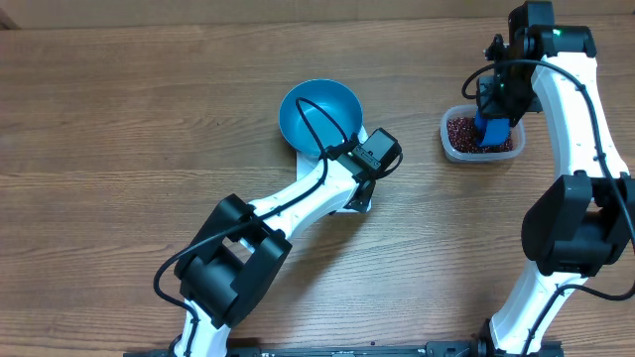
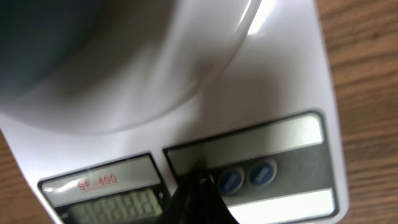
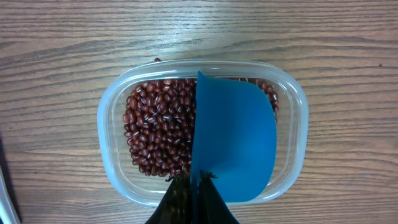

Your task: Scoop item into bowl and weigh 150g on scale

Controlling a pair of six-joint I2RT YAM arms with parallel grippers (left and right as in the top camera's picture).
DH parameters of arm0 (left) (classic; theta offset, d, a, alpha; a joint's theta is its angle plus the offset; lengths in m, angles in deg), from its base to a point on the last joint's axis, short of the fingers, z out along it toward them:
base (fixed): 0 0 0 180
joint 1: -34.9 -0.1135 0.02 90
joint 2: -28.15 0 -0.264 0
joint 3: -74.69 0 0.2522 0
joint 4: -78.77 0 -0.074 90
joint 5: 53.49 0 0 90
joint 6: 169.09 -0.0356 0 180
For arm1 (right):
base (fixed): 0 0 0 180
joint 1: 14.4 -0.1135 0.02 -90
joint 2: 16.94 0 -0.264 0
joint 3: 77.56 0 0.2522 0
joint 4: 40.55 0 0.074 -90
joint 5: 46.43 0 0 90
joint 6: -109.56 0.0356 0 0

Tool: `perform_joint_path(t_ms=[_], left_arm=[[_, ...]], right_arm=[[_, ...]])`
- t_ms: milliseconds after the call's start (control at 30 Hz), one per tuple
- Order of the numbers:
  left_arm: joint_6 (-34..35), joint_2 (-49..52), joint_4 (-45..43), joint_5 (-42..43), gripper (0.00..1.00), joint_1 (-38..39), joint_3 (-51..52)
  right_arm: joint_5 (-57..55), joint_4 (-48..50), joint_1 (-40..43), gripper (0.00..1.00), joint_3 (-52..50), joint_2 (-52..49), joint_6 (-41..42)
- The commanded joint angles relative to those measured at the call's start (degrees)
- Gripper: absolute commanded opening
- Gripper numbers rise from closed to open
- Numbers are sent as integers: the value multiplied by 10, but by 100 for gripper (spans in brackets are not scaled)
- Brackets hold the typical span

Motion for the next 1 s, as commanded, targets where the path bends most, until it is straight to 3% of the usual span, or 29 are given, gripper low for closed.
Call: perform_joint_path(t_ms=[0, 167, 600, 800, 967], left_arm=[[-5, 23, 23, 22, 4, -1, -30], [-6, -16, 67, 18, 4, -1, -115], [-8, -59, 114, 16, 4, -14, -175], [-10, -88, 72, -74, 4, -76, -325], [-14, -79, 1, -74, 4, -132, -328]], right_arm=[[3, 1, 2, 5, -1, -6, 1], [3, 1, 2, 5, -1, -6, 1], [3, 4, 2, 5, -1, -6, 1], [3, 14, 2, 5, -1, -6, 2], [3, 15, 2, 5, -1, -6, 1]])
